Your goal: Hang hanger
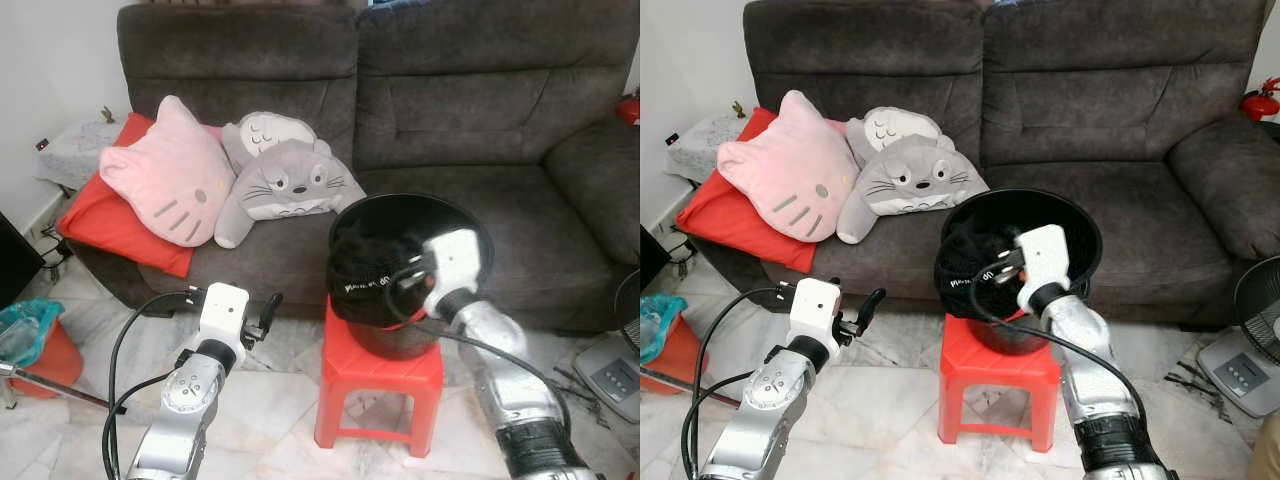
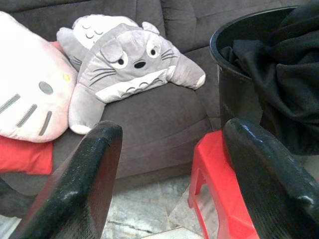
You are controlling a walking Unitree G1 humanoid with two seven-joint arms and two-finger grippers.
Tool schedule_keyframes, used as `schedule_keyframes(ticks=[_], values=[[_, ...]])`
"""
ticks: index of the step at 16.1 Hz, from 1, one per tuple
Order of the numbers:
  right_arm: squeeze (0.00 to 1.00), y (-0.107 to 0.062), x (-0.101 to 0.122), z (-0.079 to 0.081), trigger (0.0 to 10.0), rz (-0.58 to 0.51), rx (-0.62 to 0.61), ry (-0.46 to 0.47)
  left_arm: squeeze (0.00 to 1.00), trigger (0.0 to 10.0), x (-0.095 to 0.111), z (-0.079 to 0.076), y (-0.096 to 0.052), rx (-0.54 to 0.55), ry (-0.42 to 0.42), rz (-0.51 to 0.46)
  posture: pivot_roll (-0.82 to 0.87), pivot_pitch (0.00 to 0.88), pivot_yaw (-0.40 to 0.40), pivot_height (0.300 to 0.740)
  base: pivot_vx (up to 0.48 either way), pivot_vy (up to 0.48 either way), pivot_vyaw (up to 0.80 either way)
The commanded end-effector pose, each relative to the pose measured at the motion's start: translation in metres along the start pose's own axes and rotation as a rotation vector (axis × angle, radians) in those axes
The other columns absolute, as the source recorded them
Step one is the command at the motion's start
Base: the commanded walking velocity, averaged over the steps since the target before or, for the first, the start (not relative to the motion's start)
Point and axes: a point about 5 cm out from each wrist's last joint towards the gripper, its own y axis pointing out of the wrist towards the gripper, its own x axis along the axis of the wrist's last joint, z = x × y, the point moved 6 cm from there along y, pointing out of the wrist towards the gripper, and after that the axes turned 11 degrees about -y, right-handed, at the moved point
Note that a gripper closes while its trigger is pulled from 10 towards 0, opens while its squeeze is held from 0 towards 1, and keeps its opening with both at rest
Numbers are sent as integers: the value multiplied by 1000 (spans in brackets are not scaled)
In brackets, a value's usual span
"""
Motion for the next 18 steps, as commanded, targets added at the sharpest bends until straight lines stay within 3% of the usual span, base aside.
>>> schedule_keyframes(ticks=[1, 4, 5, 6, 7, 9, 11, 14, 16, 18], values=[[1000, -4, 6, -1, 10000, -27, -12, 22, 0, 10000, 0, 2, -2, 7, 4, 2, -28, 0, 77, 740, 0, 0, 0], [1000, -27, -12, -1, 10000, 35, -68, 106, 0, 10000, -1, 4, -3, 9, 7, 4, -29, 0, 73, 740, 0, 0, 0], [1000, -45, -25, 6, 10000, 76, -74, 145, 0, 10000, -1, 4, -4, 9, 8, 4, -28, 0, 72, 740, 0, 0, 0], [310, -55, -32, 8, 10000, 109, -83, 156, 0, 10000, -1, 4, -4, 9, 8, 4, -32, 0, 73, 740, 0, 0, 0], [0, -67, -40, 7, 10000, 145, -103, 173, 0, 10000, -1, 4, -4, 9, 8, 5, -38, 0, 75, 740, 0, 0, 0], [0, -90, -59, -3, 10000, 221, -180, 235, 0, 10000, -1, 5, -3, 5, 10, 7, -47, 0, 79, 740, 0, 0, 0], [0, -99, -70, -10, 10000, 267, -224, 289, 0, 10000, 0, 5, -2, 2, 12, 6, -49, 0, 80, 740, 0, 0, 0], [0, -94, -71, -21, 10000, 286, -263, 285, 0, 10000, 0, 5, -1, 1, 16, 4, -41, 0, 81, 740, 0, 0, 0], [0, -81, -59, -22, 10000, 261, -163, 116, 0, 10000, 1, 5, -1, 5, 17, 2, -40, 0, 82, 740, 0, 0, 0], [0, -75, -51, -27, 10000, 233, -115, 69, 0, 10000, 1, 6, -1, 8, 19, 1, -40, 0, 83, 740, 0, 0, 0]])
